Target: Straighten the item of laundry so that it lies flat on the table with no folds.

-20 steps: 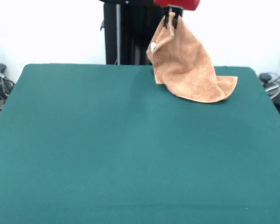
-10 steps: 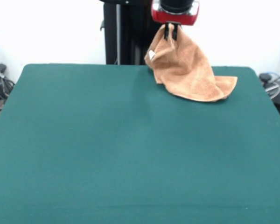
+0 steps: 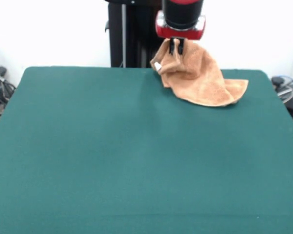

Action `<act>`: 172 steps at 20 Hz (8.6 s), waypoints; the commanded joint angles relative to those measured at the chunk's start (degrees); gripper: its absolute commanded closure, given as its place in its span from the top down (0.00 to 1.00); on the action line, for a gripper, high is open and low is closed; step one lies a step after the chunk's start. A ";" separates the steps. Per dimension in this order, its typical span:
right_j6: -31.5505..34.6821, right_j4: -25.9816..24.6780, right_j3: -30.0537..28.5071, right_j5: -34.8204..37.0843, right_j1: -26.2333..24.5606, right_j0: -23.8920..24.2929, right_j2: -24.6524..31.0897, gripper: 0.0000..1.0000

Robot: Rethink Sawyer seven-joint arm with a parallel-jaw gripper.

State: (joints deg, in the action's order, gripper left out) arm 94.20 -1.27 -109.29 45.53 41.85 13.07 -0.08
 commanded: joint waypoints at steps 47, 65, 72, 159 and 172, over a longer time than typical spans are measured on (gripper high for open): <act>-1.28 -8.02 9.49 14.77 3.82 -0.49 9.28 0.00; -1.98 -9.32 8.14 6.53 0.53 -0.44 10.45 0.00; -1.47 -9.17 10.68 10.77 1.31 -1.52 10.40 0.00; 6.16 -11.82 21.35 19.13 -1.68 -5.23 9.26 0.00; -2.27 -9.53 22.25 20.96 0.17 4.21 10.09 0.00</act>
State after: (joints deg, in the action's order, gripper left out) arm 94.20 -12.34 -85.92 60.42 40.73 12.62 8.42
